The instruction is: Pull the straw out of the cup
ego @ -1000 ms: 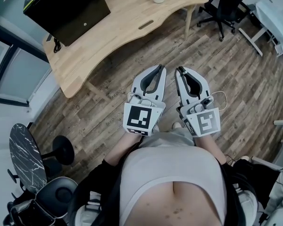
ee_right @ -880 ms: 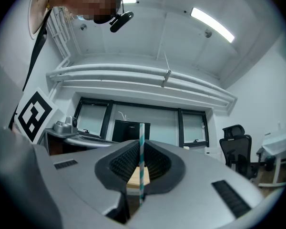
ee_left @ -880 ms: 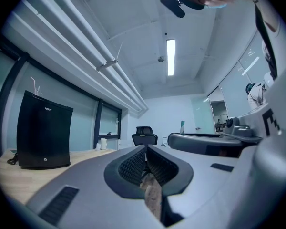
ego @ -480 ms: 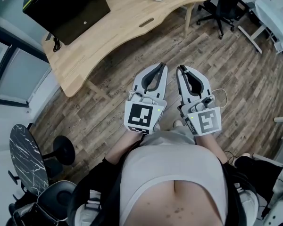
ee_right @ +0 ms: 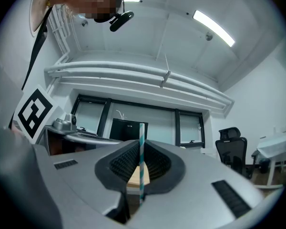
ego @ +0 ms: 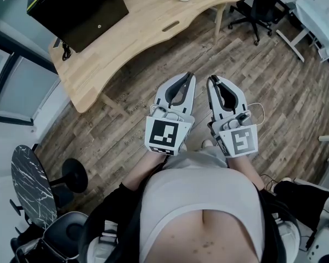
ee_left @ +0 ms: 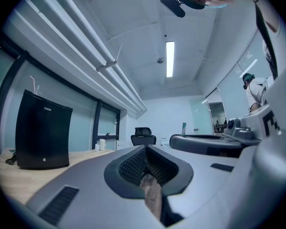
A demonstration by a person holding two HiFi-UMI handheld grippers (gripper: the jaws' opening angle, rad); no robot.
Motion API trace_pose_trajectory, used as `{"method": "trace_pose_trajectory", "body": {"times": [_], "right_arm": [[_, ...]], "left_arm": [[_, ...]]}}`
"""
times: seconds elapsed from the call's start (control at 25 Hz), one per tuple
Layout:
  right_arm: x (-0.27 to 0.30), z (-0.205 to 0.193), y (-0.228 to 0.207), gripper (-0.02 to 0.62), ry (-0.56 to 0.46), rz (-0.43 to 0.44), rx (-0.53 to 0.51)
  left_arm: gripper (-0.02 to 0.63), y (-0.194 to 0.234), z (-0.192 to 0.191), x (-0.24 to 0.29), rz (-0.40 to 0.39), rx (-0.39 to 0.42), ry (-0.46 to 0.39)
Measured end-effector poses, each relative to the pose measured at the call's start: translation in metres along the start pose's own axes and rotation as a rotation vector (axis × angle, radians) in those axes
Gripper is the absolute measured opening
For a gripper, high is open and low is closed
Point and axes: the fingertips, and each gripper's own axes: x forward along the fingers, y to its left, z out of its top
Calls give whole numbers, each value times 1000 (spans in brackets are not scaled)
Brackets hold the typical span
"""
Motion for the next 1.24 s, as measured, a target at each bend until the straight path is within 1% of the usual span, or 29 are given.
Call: {"method": "trace_pose_trajectory", "body": {"times": [1.24], "right_arm": [[3,1,-5,43,-3,-13,-21]], "left_arm": [[18,-1,2,7,-11,12,-7]]}}
